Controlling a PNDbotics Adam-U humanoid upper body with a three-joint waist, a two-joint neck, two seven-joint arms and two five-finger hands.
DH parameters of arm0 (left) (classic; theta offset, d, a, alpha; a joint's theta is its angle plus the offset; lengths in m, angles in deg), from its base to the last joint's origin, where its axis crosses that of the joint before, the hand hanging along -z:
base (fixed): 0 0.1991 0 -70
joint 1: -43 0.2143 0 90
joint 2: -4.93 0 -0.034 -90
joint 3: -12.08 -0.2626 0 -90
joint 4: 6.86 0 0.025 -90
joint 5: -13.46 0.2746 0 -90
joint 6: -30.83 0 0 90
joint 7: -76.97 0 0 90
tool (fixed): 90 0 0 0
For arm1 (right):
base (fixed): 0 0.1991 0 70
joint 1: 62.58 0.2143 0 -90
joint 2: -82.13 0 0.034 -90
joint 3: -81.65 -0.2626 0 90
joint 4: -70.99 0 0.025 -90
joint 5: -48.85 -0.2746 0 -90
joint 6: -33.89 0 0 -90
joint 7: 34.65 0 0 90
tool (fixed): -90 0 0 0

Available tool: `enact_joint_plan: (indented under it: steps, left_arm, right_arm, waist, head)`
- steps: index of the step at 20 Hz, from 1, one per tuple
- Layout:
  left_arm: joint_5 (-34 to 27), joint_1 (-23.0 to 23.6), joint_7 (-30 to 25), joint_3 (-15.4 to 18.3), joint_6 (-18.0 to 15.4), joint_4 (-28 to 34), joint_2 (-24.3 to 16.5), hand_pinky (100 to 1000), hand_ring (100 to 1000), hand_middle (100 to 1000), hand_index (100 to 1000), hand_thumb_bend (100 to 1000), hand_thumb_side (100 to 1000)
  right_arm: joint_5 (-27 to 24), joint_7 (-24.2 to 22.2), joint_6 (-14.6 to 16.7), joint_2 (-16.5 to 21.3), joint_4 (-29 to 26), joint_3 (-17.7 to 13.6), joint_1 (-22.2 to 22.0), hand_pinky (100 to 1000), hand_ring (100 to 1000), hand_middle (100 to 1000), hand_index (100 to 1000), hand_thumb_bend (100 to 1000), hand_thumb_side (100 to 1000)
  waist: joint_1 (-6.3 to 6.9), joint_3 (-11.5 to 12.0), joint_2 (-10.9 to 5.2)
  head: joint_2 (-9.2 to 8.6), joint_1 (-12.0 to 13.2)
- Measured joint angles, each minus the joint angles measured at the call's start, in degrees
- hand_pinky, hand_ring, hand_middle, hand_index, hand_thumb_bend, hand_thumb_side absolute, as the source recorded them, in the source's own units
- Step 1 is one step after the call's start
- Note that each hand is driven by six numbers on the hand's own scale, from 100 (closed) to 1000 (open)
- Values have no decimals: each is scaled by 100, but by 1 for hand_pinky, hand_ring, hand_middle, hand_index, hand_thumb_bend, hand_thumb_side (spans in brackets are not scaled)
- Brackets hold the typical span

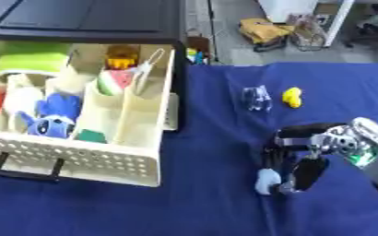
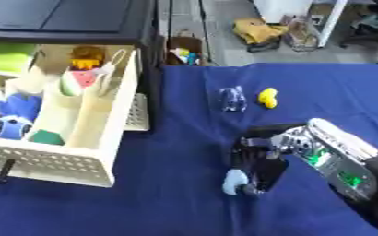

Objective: Pick up objects from table and place into drawer.

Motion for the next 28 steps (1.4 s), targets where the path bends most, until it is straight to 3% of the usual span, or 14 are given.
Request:
enact_joint_plan:
  steps: [15, 28]
  left_arm:
    - [0, 0, -6, 0, -5, 0, 0, 366, 472, 575, 738, 296, 1000]
    - [4, 0, -5, 0, -4, 0, 0, 365, 471, 574, 737, 296, 1000]
  right_arm:
    - [-14, 93, -65, -94, 59, 8, 5, 714, 739, 492, 616, 439, 234]
    - [-15, 263, -201, -91, -87, -31, -1, 711, 730, 474, 594, 412, 274]
  waist:
    - [-22, 4, 0]
    - [-25, -26, 0]
  head:
    - [-3, -20]
    - [-26, -20]
